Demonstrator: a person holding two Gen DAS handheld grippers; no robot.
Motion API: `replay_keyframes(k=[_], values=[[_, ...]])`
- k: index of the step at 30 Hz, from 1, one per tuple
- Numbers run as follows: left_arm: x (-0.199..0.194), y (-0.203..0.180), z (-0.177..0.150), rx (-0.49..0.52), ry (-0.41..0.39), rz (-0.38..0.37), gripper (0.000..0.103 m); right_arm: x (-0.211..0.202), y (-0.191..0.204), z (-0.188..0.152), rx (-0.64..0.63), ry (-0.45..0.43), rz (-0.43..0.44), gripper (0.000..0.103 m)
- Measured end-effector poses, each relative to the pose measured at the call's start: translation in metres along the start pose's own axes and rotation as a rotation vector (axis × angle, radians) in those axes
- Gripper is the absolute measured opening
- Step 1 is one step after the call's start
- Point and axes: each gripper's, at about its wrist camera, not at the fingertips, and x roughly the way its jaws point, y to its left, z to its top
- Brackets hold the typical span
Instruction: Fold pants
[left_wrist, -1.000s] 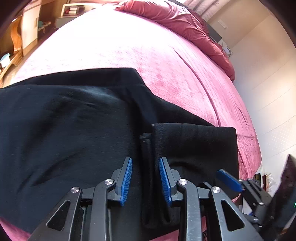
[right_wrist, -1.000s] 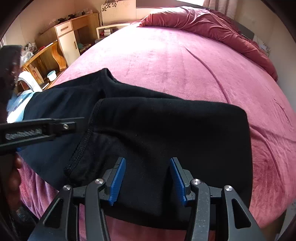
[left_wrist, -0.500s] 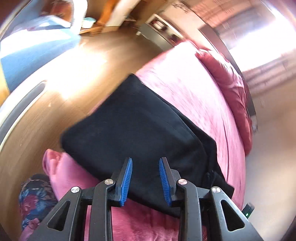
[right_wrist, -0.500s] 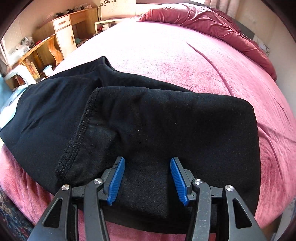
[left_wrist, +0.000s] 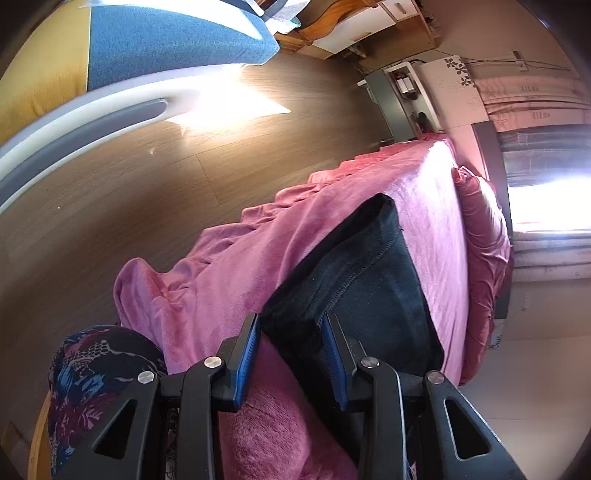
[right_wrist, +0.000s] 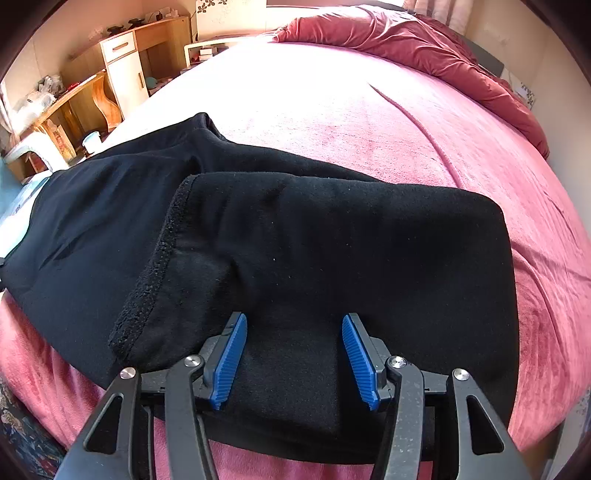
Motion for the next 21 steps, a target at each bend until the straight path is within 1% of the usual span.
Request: replay_keyframes(k=[2, 4, 7, 9, 10, 11, 13, 15, 17, 19, 21], values=[[0.006, 0.000, 0.001, -0.002, 0.006, 0.003, 0.035, 0.000, -0.001, 0.001, 0.002, 0.001, -0.001, 0.056], [0.010, 0.002, 0.003, -0.001, 0.006, 0.024, 0.035, 0.001, -0.001, 0.002, -0.001, 0.000, -0.006, 0.056], [0.012, 0.003, 0.003, 0.000, -0.001, 0.020, 0.034, 0.001, 0.001, 0.002, -0.002, -0.002, -0.009, 0.056], [0.010, -0.002, 0.002, 0.032, -0.024, 0.022, 0.028, 0.001, 0.001, 0.001, -0.002, -0.004, -0.010, 0.057], [0.010, -0.005, 0.001, 0.051, -0.032, 0.028, 0.027, 0.001, 0.001, 0.000, -0.002, -0.006, -0.011, 0.057], [0.009, -0.008, 0.001, 0.074, -0.043, 0.027, 0.019, 0.001, 0.001, 0.000, -0.004, -0.008, -0.011, 0.057], [0.005, -0.017, -0.001, 0.122, -0.062, 0.021, 0.015, 0.002, 0.002, -0.002, -0.004, -0.012, -0.011, 0.058], [-0.003, -0.029, -0.004, 0.169, -0.086, -0.001, 0.014, 0.002, 0.000, -0.003, -0.004, -0.015, -0.007, 0.059], [-0.011, -0.048, -0.011, 0.248, -0.115, -0.026, 0.013, 0.001, -0.001, -0.003, -0.005, -0.015, -0.003, 0.059], [-0.019, -0.070, -0.020, 0.343, -0.132, -0.053, 0.013, 0.000, -0.004, -0.002, -0.007, -0.010, 0.005, 0.060], [-0.026, -0.095, -0.035, 0.456, -0.140, -0.100, 0.013, -0.002, -0.008, 0.001, -0.009, 0.002, 0.022, 0.060]])
